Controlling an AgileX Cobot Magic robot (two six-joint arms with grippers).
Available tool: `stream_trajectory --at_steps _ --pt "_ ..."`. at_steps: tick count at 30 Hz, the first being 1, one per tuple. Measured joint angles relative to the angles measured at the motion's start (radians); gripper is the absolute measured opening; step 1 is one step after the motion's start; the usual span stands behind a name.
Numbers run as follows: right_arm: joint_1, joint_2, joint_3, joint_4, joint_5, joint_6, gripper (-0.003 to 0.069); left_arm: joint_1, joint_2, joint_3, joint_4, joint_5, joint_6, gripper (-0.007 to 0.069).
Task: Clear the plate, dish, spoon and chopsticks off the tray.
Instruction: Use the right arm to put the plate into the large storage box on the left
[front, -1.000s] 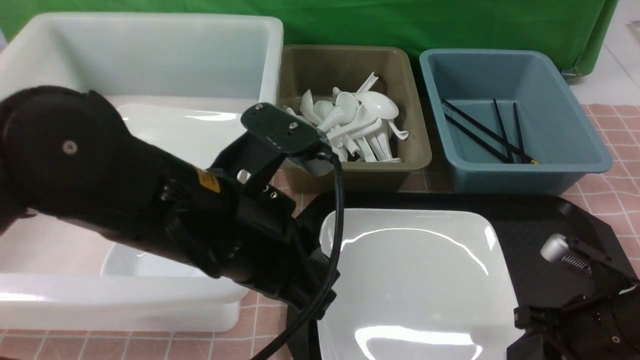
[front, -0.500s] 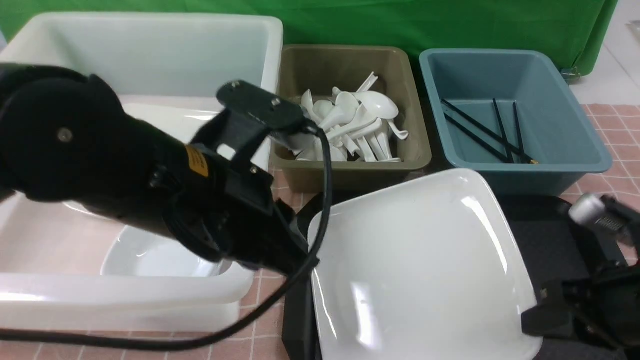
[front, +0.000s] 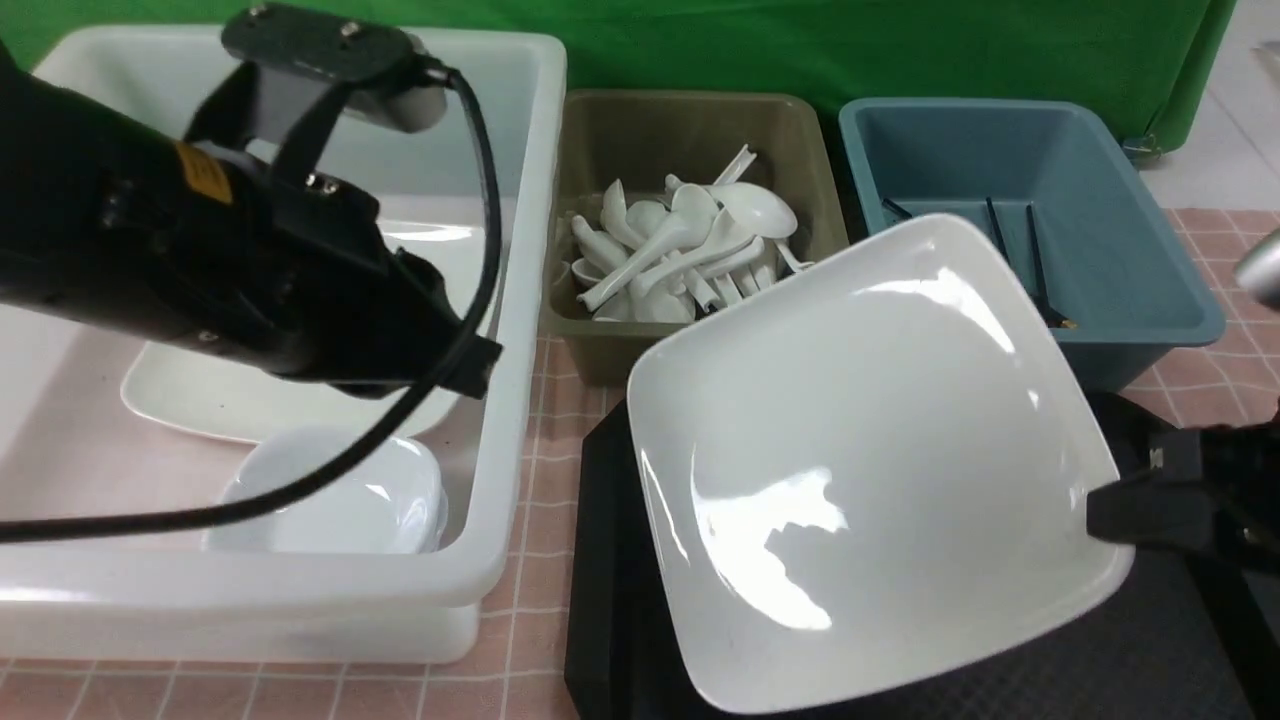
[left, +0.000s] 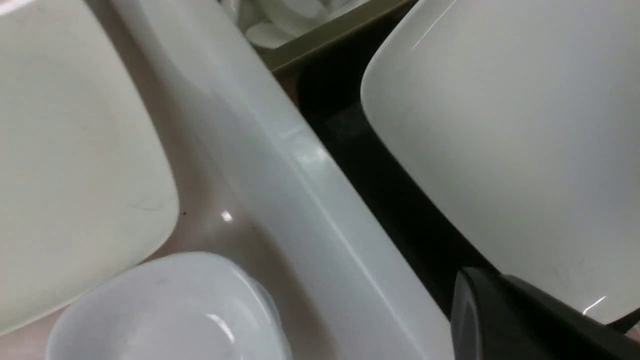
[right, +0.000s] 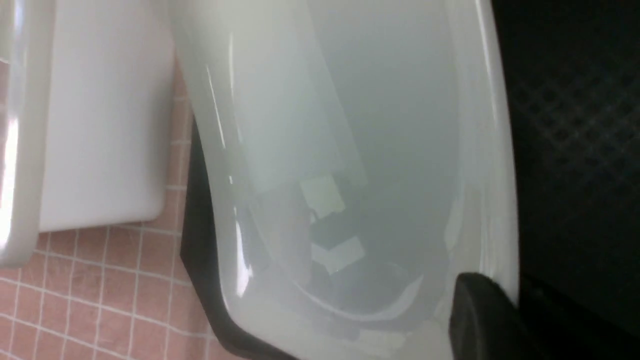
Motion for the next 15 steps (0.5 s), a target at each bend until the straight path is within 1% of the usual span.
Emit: stream_trajectory --at_steps 1,2,5,7,12,13,14,15 --pt "0.000 0.001 -0.028 0.001 0.002 0.012 0.0076 0.026 -0.005 -0.003 0.000 0.001 0.000 0.0004" --pt "0.000 0.001 -0.032 0.001 0.002 0.014 0.0076 0.030 -0.005 -0.004 0.000 0.001 0.000 0.0004" --pt "0.000 0.001 -0.106 0.005 0.003 0.038 0.0076 0.104 -0.022 -0.006 0.000 -0.006 0.001 0.0004" --pt "0.000 0.006 -0.159 0.032 -0.001 0.042 0.0076 0.165 -0.034 -0.007 0.000 -0.007 0.002 0.0004" --pt "0.023 0.080 -0.263 0.172 -0.028 0.028 0.0076 0.279 -0.052 -0.007 -0.010 -0.008 0.005 0.0004" --pt "0.048 0.121 -0.292 0.235 -0.058 0.016 0.0076 0.309 -0.055 -0.007 -0.020 -0.010 0.005 0.0004" --pt "0.048 0.121 -0.292 0.235 -0.058 0.016 0.0076 0.315 -0.057 -0.007 -0.023 -0.011 0.005 0.0004" --pt "0.105 0.190 -0.334 0.301 -0.118 -0.002 0.0076 0.364 -0.066 -0.007 -0.051 -0.023 0.005 0.0004"
